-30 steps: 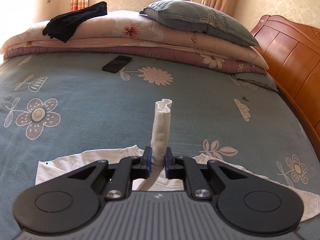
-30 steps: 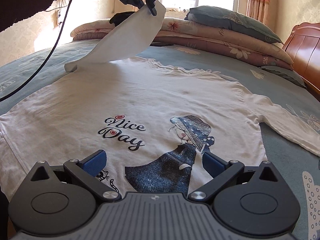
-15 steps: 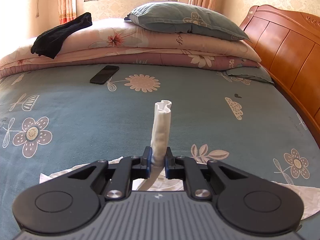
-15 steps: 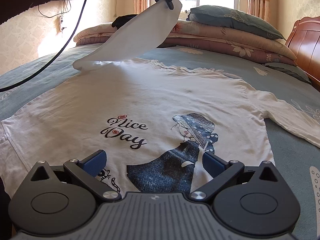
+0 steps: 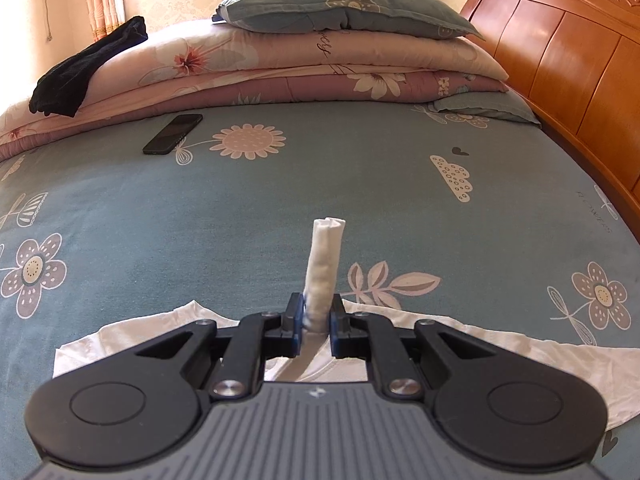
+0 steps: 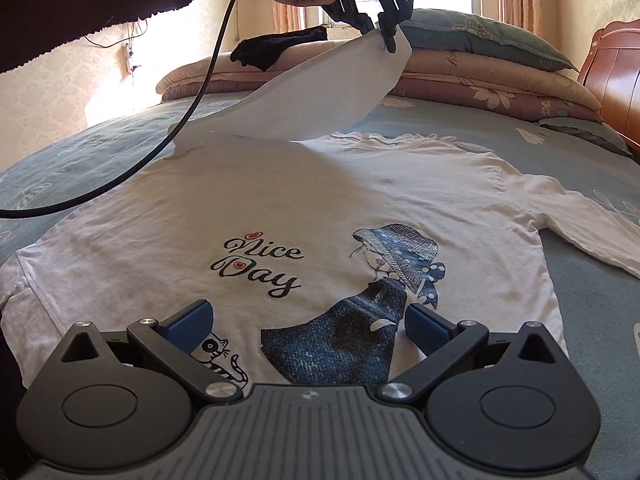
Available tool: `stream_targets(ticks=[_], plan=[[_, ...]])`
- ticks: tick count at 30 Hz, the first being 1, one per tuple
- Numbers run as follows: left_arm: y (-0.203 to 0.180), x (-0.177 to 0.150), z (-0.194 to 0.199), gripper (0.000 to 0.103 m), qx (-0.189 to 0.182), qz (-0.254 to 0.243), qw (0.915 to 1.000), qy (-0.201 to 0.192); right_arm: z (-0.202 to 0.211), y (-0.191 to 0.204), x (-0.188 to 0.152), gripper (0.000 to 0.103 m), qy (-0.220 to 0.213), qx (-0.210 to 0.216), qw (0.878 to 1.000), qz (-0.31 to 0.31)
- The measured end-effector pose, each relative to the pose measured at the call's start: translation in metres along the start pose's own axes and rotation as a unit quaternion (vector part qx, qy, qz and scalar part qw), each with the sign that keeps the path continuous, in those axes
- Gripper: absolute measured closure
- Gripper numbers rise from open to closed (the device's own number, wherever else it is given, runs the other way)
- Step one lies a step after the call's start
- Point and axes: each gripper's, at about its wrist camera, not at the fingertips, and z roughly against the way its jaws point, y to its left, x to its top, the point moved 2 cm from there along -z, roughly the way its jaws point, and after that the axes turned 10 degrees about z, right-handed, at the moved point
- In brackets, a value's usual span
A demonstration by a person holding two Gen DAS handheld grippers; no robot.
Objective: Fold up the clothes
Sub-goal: 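Lift the cuff with the left gripper and lay the sleeve across the shirt body, then open the left gripper to release the sleeve while moving the right gripper to the shirt side edge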
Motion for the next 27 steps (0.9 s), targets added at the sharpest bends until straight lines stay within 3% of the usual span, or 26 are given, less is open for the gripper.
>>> stream_targets(ticks=[11,17,24,27], plan=[[-0.036,-0.044,-0.028,0.090,-0.024,-0.025,0.9983,0.048,0.000,-0.008,-0.003,0.000,-0.008,0.016,0.999,-0.026],[-0.059,-0.068,-0.028,0.071,-0.064,-0.072,0.9909,0.094,0.000,-0.011,-0.004,0.000,-0.010,0.020,0.999,-0.033],[-0.076,-0.070,0.002,0.065,-0.085,-0.115,0.9868,0.077,-0.001,-0.012,-0.005,0.000,-0.012,0.024,0.999,-0.039],[-0.064,-0.064,0.022,0.064,-0.067,-0.140,0.9866,0.049,-0.002,-0.010,-0.004,0.000,-0.007,0.021,0.999,-0.033]])
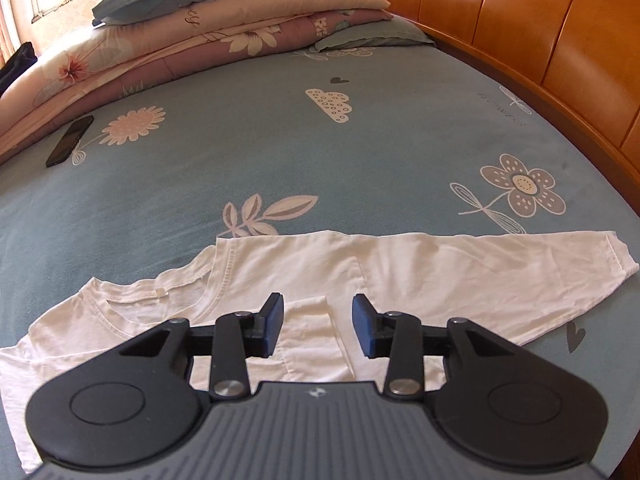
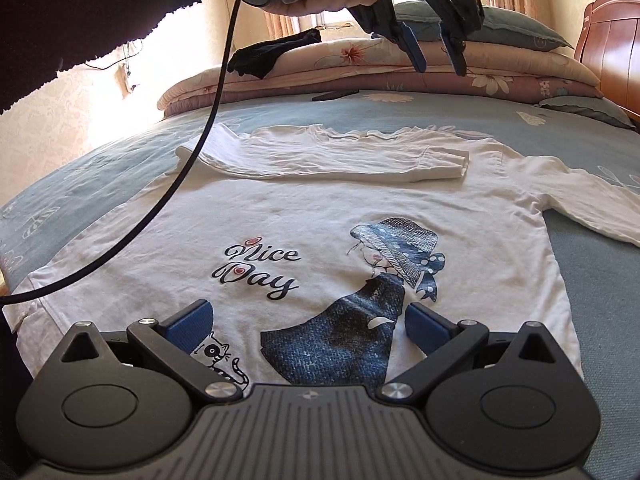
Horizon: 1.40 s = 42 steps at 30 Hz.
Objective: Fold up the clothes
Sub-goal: 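Open the left gripper to release the sleeve while moving the right gripper to the shirt side edge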
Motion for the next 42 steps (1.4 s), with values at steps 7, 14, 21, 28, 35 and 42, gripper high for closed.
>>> stream_targets(ticks=[7,14,21,28,35,42], plan=[[0.082,-0.021,0.069,0.038,0.102,-0.047,0.9920,-0.057,-0.007,0.014,0.001,0.000,0.030,-0.028,0.998,0.045],[0.189,-0.073,0.113,0.025,0.203,-0.041,0.9743,-0.090,-0.011,0.016,0.007,0.000,0.051,-0.046,0.997,0.036],[0.256,-0.160,0.071,0.025,0.208,0.013,0.9767,-0.053,-0.016,0.019,0.017,0.000,0.087,-0.067,0.994,0.020],[0.277,-0.195,0.037,0.025,0.181,0.070,0.9775,-0.084,-0.016,0.008,0.042,0.000,0.100,-0.110,0.989,-0.002],[0.281,-0.178,0.014,0.024,0.235,0.104,0.9595,-0.116,-0.021,-0.035,0.079,0.000,0.050,-0.062,0.990,-0.116],[0.296,-0.186,0.008,0.011,0.229,0.154,0.9504,-0.143,-0.061,-0.133,0.099,0.006,0.000,0.024,0.940,-0.341]])
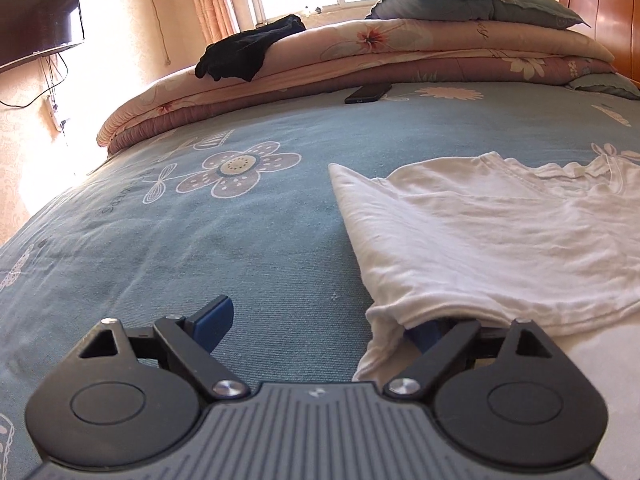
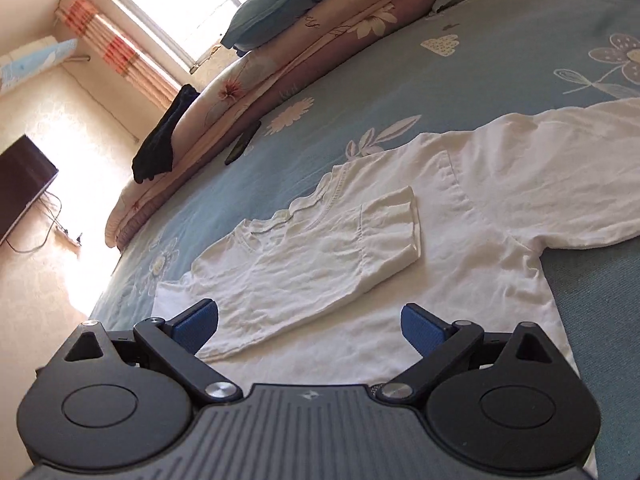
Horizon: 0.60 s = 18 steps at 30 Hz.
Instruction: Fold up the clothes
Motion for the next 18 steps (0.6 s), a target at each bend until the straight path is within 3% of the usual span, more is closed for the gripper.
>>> stream_targets(ticks=[2,6,16,18], plan=[[0.009,0.003,-0.004,0.009,-0.014,0.024,0.9995,0.015,-0.019,-0.021,0.013,0.010,0.008,-0.002,0.998,-0.058],[0.022,0.001,-0.008,0.008,-0.041,0.062,0.9969,0.026,-0.047,-0.043,0.019,0.015,0.017,-0.031,0.993,-0.110],[0.022,0.001,-0.007,0.008,-0.045,0.062,0.9967,0.027,-0.093,-0.037,0.048,0.015,0.004,-0.055,0.998,-0.034],[0.022,0.001,-0.007,0.008,-0.044,0.062,0.9968,0.027,-0.100,-0.032,0.053,0.022,0.012,-0.070,0.997,-0.004]])
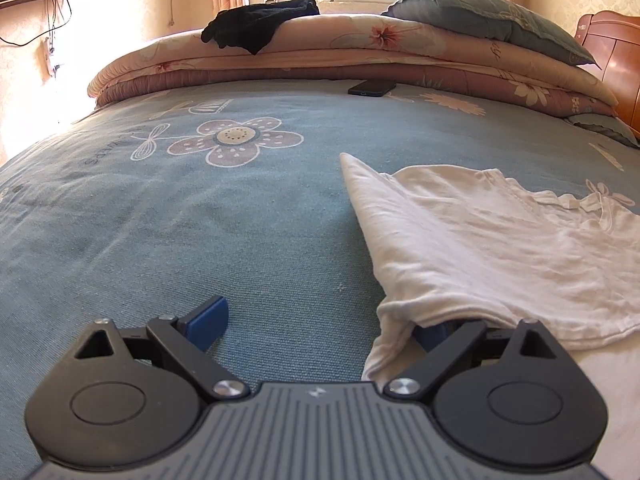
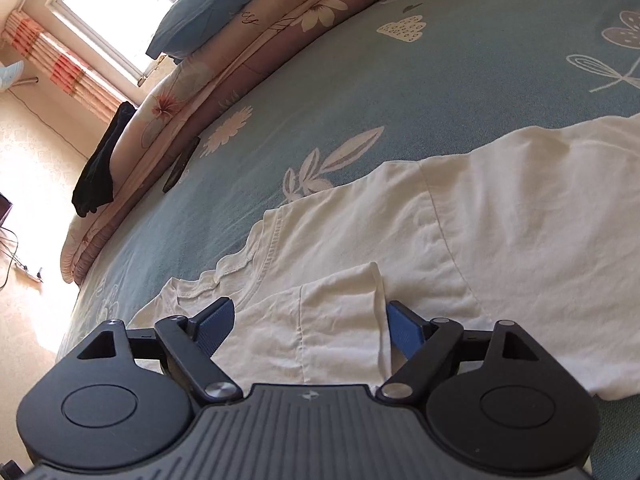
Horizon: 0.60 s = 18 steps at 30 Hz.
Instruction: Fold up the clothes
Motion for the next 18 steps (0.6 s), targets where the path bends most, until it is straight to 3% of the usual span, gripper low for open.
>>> stream_targets(ticks=[7,9,18], plan=[[-0.001,0.000,-0.001,0.007,0.001,0.000,1.0000,0.000,0.001,0.004,0.002,0.065,0.017,-0.057,0.996,0.060],[-0.001,0.000,-0.001,0.007,0.001,0.000,1.0000,0.000,0.004,0.001,0.001,0.091,0.021,-0.074,0.995,0.062],[-0.002,-0.001,-0.001,0.007,0.003,-0.004,1.0000,-0.001,0.037,0.003,0.007,0.098,-0.015,-0.069,0.996,0.050]])
